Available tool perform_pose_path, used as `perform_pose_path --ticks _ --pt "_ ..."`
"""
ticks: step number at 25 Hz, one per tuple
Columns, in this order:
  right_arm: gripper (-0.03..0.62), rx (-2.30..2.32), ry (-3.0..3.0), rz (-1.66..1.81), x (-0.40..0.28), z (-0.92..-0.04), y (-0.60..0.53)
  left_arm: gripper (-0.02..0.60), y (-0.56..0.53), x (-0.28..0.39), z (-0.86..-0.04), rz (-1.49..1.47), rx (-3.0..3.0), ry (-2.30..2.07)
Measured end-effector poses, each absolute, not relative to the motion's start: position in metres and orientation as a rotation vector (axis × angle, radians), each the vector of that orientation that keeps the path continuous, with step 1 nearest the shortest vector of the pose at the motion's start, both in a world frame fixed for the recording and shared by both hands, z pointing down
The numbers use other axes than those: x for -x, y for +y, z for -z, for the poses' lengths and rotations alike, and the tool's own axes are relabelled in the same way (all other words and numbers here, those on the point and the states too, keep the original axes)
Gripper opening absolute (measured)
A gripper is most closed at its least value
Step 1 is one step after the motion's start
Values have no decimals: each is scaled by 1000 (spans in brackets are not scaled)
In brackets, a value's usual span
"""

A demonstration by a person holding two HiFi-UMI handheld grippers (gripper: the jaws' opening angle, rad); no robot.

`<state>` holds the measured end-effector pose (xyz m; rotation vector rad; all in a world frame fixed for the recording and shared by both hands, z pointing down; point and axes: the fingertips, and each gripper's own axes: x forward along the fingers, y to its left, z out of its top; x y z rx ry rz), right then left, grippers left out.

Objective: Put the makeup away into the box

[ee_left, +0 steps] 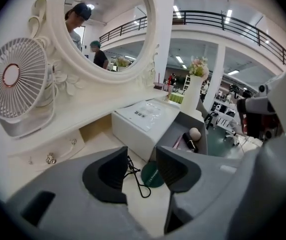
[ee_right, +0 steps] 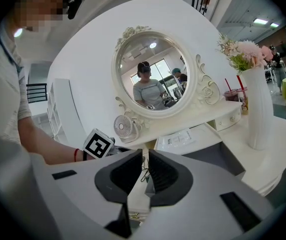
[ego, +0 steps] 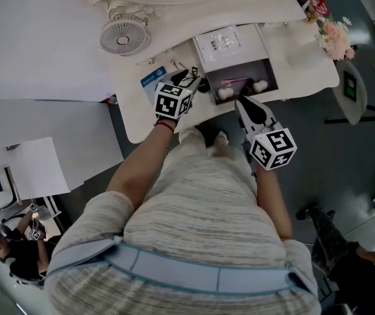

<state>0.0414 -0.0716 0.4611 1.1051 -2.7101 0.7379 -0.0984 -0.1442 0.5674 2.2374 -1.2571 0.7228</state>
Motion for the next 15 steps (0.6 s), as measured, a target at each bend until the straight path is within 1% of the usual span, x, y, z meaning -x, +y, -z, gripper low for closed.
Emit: perform_pose_path --ticks 15 --pt "11 -1163 -2677 -768 -51 -465 -77 173 -158 103 -618 -888 -2093 -1215"
